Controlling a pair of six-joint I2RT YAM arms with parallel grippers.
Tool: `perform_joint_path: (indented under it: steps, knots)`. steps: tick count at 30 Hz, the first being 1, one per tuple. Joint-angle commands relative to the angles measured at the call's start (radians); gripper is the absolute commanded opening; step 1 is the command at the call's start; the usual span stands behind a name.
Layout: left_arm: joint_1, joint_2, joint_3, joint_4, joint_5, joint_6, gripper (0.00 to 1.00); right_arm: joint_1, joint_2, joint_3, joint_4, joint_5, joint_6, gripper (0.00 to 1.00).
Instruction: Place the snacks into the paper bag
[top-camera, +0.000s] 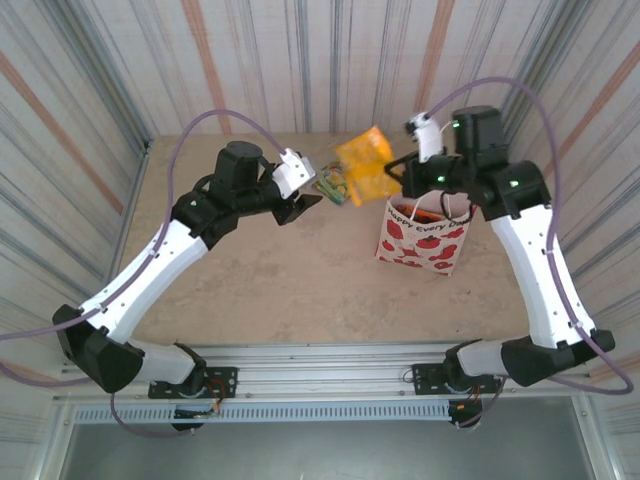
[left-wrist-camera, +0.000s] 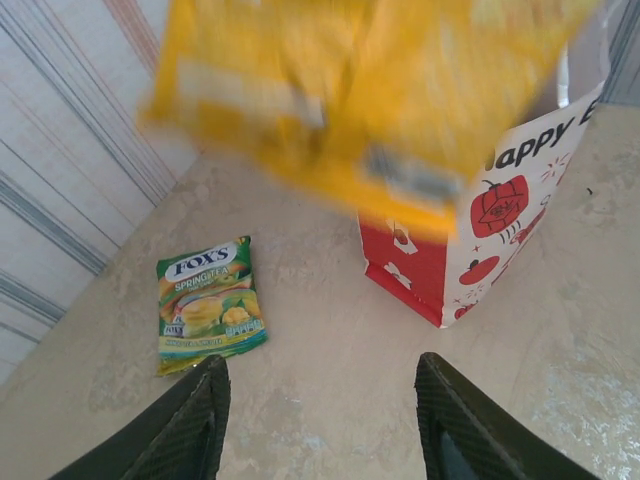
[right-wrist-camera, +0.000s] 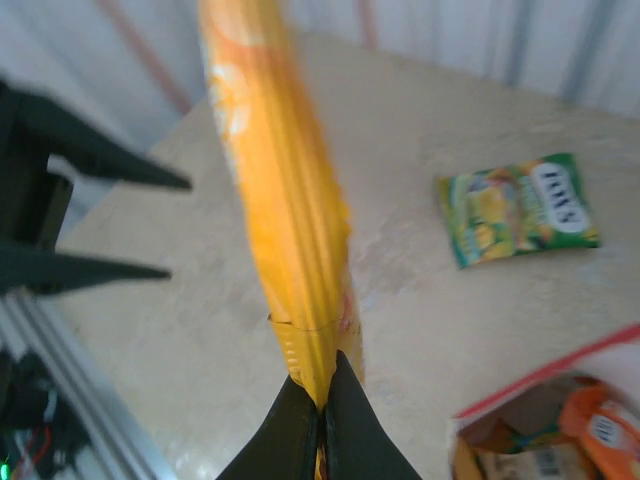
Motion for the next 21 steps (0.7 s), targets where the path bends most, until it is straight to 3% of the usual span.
perform_joint_path:
  steps: [1,6,10,21]
  knots:
    - [-0.013,0.026,0.036,0.014,-0.028,-0.043,0.54,-0.159,-0.051,0.062,0.041,-0.058,0.21,0.0]
    - [-0.025,0.049,0.047,0.011,-0.034,-0.048,0.54,-0.361,-0.096,0.056,0.003,-0.135,0.316,0.0]
    - [-0.033,0.066,0.057,0.005,-0.034,-0.049,0.54,-0.462,-0.117,0.033,-0.089,-0.135,0.346,0.0]
    - [-0.044,0.088,0.066,0.0,-0.032,-0.05,0.54,-0.485,-0.19,-0.125,-0.278,-0.028,0.353,0.0]
